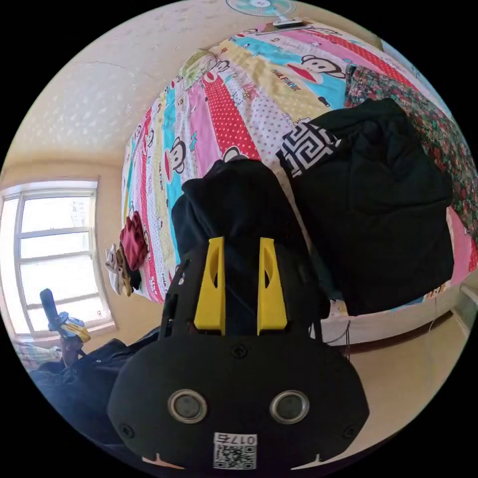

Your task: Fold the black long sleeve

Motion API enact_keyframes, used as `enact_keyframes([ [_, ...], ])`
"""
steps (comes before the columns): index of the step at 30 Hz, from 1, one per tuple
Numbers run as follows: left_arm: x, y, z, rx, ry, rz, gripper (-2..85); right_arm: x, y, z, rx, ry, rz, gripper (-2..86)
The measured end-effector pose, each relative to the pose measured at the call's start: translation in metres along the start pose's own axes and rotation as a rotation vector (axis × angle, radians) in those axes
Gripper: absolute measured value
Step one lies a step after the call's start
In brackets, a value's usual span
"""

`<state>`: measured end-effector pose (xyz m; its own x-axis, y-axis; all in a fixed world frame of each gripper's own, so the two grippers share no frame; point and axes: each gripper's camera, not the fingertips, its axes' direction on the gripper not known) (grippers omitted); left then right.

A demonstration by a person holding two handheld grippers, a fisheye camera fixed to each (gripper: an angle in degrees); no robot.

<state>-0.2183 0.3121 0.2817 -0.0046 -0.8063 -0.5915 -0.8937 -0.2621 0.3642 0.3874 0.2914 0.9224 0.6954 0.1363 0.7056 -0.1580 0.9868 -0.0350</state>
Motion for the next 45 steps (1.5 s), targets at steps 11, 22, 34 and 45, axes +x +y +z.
enact_keyframes([
  [11, -0.068, 0.006, -0.008, 0.126, 0.027, -0.218, -0.9, -0.171, 0.076, 0.027, -0.460, -0.313, -0.683, 4.6],
  [22, -0.131, -0.087, 0.053, -0.034, -0.100, -0.170, 6.9, -0.211, -0.111, -0.061, 0.015, 0.072, -0.409, 11.3],
  [34, -0.293, -0.271, 0.139, 0.048, -0.005, -0.239, 7.7, -0.284, -0.216, 0.078, -0.803, 0.474, -0.611, 5.9],
  [45, -0.340, -0.297, 0.217, 0.058, 0.055, -0.245, 9.4, -0.214, -0.082, 0.006, -0.840, 0.659, -0.362, 0.4],
])
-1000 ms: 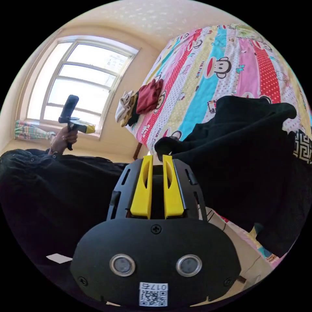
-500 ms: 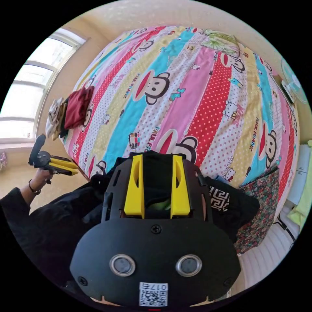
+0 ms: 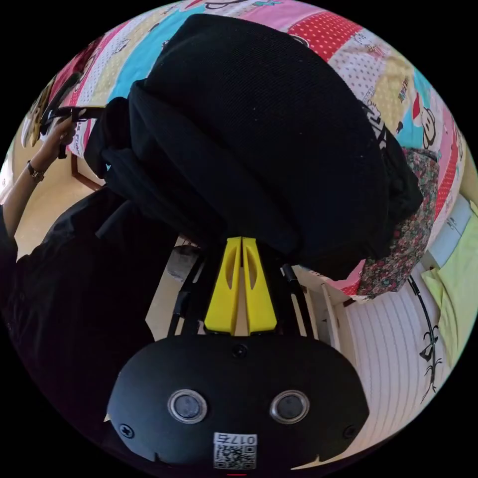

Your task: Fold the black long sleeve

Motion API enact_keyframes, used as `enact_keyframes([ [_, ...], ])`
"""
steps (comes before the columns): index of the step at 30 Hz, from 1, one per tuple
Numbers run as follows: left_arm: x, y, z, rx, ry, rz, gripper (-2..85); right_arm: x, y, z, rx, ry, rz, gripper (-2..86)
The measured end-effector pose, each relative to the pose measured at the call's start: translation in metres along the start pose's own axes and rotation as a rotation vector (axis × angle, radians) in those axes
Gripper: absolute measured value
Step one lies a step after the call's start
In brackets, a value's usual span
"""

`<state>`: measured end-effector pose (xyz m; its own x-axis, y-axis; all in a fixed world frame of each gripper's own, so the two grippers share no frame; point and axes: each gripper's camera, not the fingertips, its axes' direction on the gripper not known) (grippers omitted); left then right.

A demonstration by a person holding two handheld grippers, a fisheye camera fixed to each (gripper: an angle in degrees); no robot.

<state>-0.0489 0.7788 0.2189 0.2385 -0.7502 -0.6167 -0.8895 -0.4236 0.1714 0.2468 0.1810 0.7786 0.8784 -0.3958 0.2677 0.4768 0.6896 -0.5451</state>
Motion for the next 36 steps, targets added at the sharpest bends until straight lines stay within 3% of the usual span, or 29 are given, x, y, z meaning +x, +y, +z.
enact_keyframes([
  [8, -0.008, 0.012, 0.000, 0.139, 0.033, -0.069, 7.3, -0.024, 0.014, 0.079, -0.142, -0.178, 0.006, 0.4],
  [10, -0.013, 0.008, 0.008, 0.062, 0.088, -0.102, 6.3, -0.029, 0.020, 0.092, -0.141, -0.181, 0.009, 0.4],
  [12, -0.032, 0.004, 0.028, -0.160, 0.327, -0.218, 4.4, -0.030, 0.032, 0.101, -0.117, -0.167, 0.033, 0.4],
  [13, -0.034, 0.006, 0.028, -0.182, 0.396, -0.218, 4.1, -0.029, 0.037, 0.102, -0.101, -0.177, 0.042, 0.4],
  [16, -0.016, 0.028, -0.026, 0.023, 0.684, -0.033, 2.9, -0.016, 0.066, 0.101, 0.005, -0.275, 0.084, 0.4],
  [18, 0.006, 0.055, -0.077, 0.175, 0.990, 0.095, 2.0, -0.012, 0.093, 0.102, 0.116, -0.455, 0.000, 0.4],
  [19, 0.014, 0.061, -0.089, 0.194, 1.034, 0.124, 1.7, -0.013, 0.099, 0.103, 0.151, -0.528, -0.049, 0.3],
  [21, 0.066, 0.078, -0.140, 0.199, 0.975, 0.320, 0.5, -0.022, 0.125, 0.111, 0.271, -0.831, -0.259, 0.2],
  [23, 0.120, 0.093, -0.181, 0.210, 0.897, 0.512, 0.0, -0.031, 0.142, 0.118, 0.323, -0.898, -0.332, 0.2],
  [28, 0.256, 0.160, -0.282, 0.270, 0.870, 1.007, -0.5, -0.033, 0.189, 0.113, 0.553, -0.902, -0.398, 0.4],
  [31, 0.307, 0.223, -0.352, 0.368, 0.952, 1.313, -0.5, -0.026, 0.227, 0.091, 0.808, -0.952, -0.487, 0.5],
  [36, 0.360, 0.329, -0.443, 0.309, 1.097, 1.818, -0.3, -0.048, 0.292, 0.041, 1.113, -0.736, -0.645, 0.9],
])
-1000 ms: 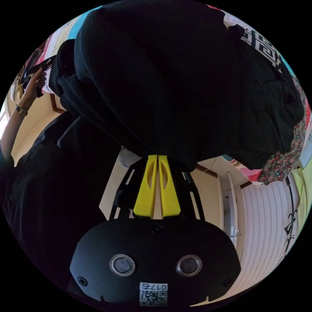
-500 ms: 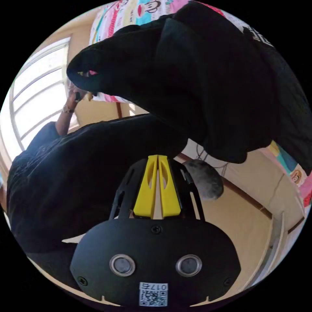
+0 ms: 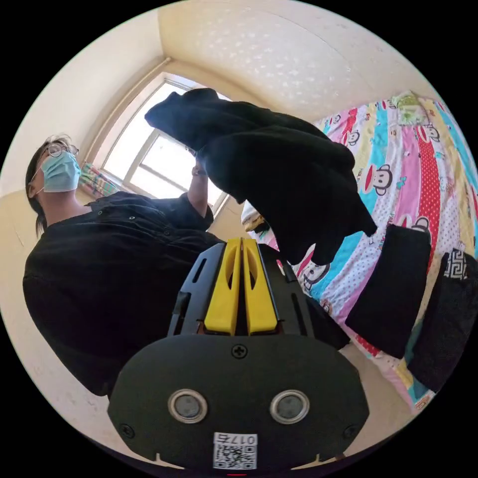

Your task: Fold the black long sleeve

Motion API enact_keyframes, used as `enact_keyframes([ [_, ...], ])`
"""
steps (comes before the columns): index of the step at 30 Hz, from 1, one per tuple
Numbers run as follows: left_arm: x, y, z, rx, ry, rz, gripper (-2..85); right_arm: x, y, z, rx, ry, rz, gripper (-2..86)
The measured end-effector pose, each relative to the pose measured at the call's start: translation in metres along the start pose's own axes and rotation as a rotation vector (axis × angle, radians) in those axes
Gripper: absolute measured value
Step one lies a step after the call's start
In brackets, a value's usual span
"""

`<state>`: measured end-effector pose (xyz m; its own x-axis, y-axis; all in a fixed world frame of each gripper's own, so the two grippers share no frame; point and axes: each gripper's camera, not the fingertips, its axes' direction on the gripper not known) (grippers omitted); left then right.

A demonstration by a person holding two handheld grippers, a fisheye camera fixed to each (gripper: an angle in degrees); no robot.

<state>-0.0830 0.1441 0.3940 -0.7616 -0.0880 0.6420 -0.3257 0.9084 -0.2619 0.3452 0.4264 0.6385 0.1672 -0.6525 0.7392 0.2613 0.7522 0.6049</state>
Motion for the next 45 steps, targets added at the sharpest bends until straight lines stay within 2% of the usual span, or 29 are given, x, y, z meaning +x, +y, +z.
enact_keyframes([
  [3, 0.037, -0.037, 0.014, 0.056, 0.243, 0.186, 0.1, -0.030, -0.020, 0.000, 0.033, 0.059, -0.146, 2.2],
  [7, 0.049, -0.052, 0.020, 0.209, 0.406, 0.176, 0.3, -0.050, -0.034, 0.007, 0.134, 0.043, -0.277, 8.1],
  [12, 0.058, -0.050, 0.053, 0.298, 0.512, 0.128, 0.4, -0.023, -0.035, 0.046, 0.165, 0.129, -0.204, 16.7],
  [16, 0.054, -0.056, 0.081, 0.316, 0.575, 0.077, 0.4, 0.024, -0.035, 0.072, 0.136, 0.050, -0.127, 18.4],
  [19, 0.051, -0.069, 0.101, 0.290, 0.565, 0.041, 0.4, 0.065, -0.041, 0.091, 0.042, -0.254, -0.146, 17.4],
  [20, 0.050, -0.075, 0.106, 0.279, 0.554, 0.031, 0.4, 0.078, -0.042, 0.102, -0.036, -0.444, -0.166, 16.2],
  [21, 0.052, -0.082, 0.108, 0.275, 0.540, 0.029, 0.4, 0.087, -0.040, 0.111, -0.095, -0.548, -0.165, 11.5],
  [23, 0.061, -0.092, 0.107, 0.282, 0.529, 0.050, 0.4, 0.091, -0.033, 0.114, -0.138, -0.575, -0.212, 7.5],
  [25, 0.072, -0.103, 0.105, 0.281, 0.513, 0.093, 0.4, 0.097, -0.029, 0.101, -0.079, -0.508, -0.181, 7.2],
  [27, 0.081, -0.115, 0.106, 0.286, 0.465, 0.133, 0.5, 0.095, -0.031, 0.081, 0.074, -0.433, -0.199, 13.1],
  [28, 0.081, -0.117, 0.108, 0.288, 0.461, 0.138, 0.5, 0.093, -0.034, 0.080, 0.086, -0.431, -0.207, 13.6],
  [31, 0.068, -0.132, 0.123, 0.289, 0.501, 0.147, 0.5, 0.092, -0.056, 0.113, -0.050, -0.492, -0.229, 15.2],
  [34, 0.042, -0.145, 0.143, 0.280, 0.515, 0.092, 0.5, 0.095, -0.067, 0.184, -0.282, -0.806, -0.195, 16.8],
  [36, 0.028, -0.157, 0.151, 0.283, 0.511, 0.045, 0.5, 0.092, -0.061, 0.217, -0.380, -1.179, -0.248, 8.0],
  [37, 0.028, -0.160, 0.151, 0.284, 0.504, 0.041, 0.5, 0.091, -0.059, 0.216, -0.371, -1.228, -0.270, 7.0],
  [40, 0.045, -0.177, 0.138, 0.251, 0.387, 0.042, 0.4, 0.100, -0.053, 0.176, -0.245, -1.102, -0.253, 4.3],
  [43, 0.085, -0.174, 0.108, 0.198, 0.029, -0.008, 0.2, 0.093, -0.053, 0.101, -0.116, -0.787, -0.242, 3.5],
  [45, 0.127, -0.155, 0.081, 0.218, -0.356, -0.104, -0.1, 0.066, -0.056, 0.036, 0.044, -0.489, -0.236, 3.1],
])
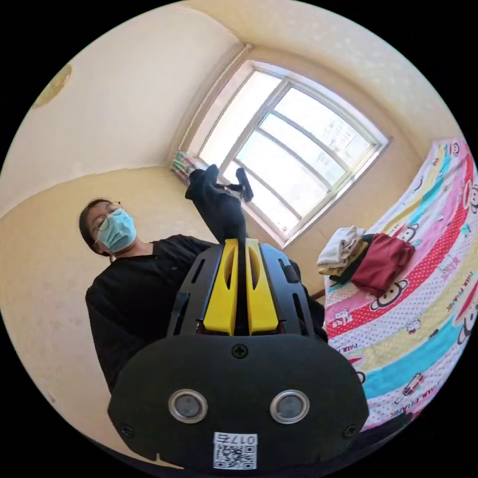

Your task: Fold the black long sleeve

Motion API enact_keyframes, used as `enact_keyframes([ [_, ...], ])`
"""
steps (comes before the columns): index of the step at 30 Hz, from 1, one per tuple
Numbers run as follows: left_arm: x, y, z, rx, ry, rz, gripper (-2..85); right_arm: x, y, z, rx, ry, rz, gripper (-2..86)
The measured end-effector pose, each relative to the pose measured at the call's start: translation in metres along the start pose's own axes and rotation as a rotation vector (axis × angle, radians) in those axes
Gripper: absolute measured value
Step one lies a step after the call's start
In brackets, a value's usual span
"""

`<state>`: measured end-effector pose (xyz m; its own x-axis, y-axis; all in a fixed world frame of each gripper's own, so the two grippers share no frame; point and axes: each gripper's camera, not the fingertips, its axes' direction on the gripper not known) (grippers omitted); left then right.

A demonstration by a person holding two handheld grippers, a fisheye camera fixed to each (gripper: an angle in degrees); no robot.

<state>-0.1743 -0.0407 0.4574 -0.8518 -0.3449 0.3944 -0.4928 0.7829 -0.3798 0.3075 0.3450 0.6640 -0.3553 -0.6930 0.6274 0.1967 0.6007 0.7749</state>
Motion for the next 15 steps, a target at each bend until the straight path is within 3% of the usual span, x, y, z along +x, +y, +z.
enact_keyframes([
  [3, 0.031, 0.021, -0.050, 0.146, -0.405, -0.118, -0.3, -0.070, -0.024, -0.007, -0.023, 0.297, -0.102, 2.8],
  [9, 0.083, 0.025, -0.016, 0.171, -0.777, -0.039, -0.5, -0.162, -0.031, 0.035, -0.049, 0.424, -0.326, 2.4],
  [15, 0.115, 0.024, 0.052, 0.218, -0.825, 0.065, -0.6, -0.219, 0.009, 0.031, 0.075, 0.486, -0.408, 2.5],
])
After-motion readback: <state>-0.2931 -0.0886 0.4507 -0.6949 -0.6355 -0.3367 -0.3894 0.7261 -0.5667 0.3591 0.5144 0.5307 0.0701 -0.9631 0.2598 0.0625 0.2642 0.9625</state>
